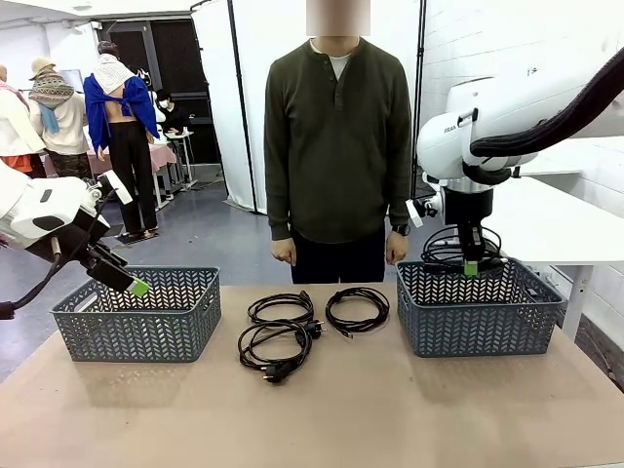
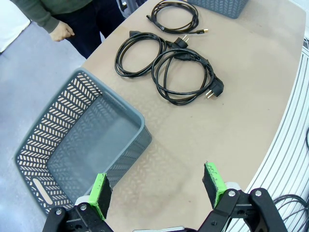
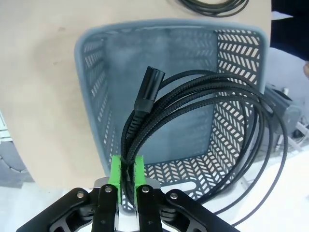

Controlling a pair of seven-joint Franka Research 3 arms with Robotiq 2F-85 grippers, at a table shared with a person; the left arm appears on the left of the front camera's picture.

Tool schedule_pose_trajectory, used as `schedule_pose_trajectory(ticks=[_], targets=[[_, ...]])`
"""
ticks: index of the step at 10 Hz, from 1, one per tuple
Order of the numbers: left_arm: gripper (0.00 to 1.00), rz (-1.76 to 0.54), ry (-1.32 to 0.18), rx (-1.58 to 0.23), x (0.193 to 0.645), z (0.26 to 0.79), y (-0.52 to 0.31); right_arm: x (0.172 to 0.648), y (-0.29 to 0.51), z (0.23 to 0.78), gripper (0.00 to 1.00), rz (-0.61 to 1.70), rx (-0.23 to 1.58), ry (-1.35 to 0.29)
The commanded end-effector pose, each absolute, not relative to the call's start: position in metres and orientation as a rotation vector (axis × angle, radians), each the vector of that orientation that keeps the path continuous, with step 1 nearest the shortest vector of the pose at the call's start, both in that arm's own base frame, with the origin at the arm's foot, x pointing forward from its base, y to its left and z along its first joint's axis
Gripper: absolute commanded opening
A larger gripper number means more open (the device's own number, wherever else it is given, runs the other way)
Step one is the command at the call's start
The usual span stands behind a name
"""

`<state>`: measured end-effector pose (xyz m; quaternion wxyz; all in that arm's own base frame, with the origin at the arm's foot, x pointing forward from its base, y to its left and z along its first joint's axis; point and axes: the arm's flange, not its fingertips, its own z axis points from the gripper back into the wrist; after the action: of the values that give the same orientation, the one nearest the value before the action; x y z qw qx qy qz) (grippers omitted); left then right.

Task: Organize the cables according to human instructions.
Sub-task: Pick up a bundle of cables and place it in the basket indicated by the human.

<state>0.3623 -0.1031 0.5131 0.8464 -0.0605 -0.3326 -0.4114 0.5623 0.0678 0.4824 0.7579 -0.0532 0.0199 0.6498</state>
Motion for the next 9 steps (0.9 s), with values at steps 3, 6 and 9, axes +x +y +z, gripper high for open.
schedule_pose_trajectory(ticks=[3, 6, 9], targets=[[1.00, -0.862, -0.702, -0.130, 0.3629, 0.5126, -0.1017, 0.5737, 0.0644, 0.4784, 0.00, 1.468, -0.147, 0.036], [1.00, -0.862, -0.702, -0.130, 0.3629, 0.5126, -0.1017, 0.5773, 0.0663, 0.4775, 0.00, 1.471, -0.139, 0.032], [1.00, -0.862, -0.702, -0.130, 0.3629, 0.5126, -0.1017, 0.5789, 0.0687, 0.4761, 0.20, 1.464, -0.128, 0.024]])
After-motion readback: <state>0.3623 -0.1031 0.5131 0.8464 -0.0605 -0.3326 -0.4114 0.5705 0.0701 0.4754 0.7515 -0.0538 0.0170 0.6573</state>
